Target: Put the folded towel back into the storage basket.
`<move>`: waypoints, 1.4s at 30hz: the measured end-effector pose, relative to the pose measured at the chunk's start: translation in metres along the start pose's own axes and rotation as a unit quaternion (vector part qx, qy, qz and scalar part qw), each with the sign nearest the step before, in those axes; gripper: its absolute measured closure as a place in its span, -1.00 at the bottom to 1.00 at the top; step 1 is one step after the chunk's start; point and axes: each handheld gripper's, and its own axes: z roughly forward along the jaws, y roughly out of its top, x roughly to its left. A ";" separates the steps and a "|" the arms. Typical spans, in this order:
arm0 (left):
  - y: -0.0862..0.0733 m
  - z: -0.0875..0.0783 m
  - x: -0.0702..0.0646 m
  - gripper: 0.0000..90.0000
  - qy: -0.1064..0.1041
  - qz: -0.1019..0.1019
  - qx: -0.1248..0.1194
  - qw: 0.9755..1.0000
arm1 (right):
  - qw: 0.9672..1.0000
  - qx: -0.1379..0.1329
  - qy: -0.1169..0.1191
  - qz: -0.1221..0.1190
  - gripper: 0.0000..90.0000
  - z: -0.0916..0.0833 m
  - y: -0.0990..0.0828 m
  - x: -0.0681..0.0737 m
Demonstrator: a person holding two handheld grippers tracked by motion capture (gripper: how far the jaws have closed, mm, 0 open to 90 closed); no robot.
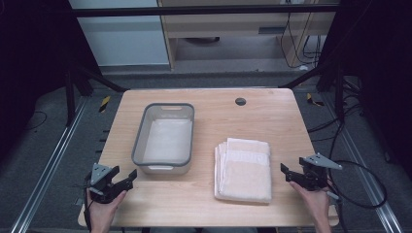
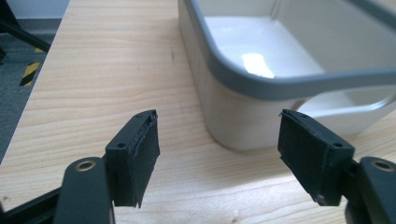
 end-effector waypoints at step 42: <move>0.055 0.013 -0.098 -0.24 -0.088 0.053 -0.031 0.994 | 0.997 -0.068 0.046 0.011 -0.58 -0.016 0.056 0.003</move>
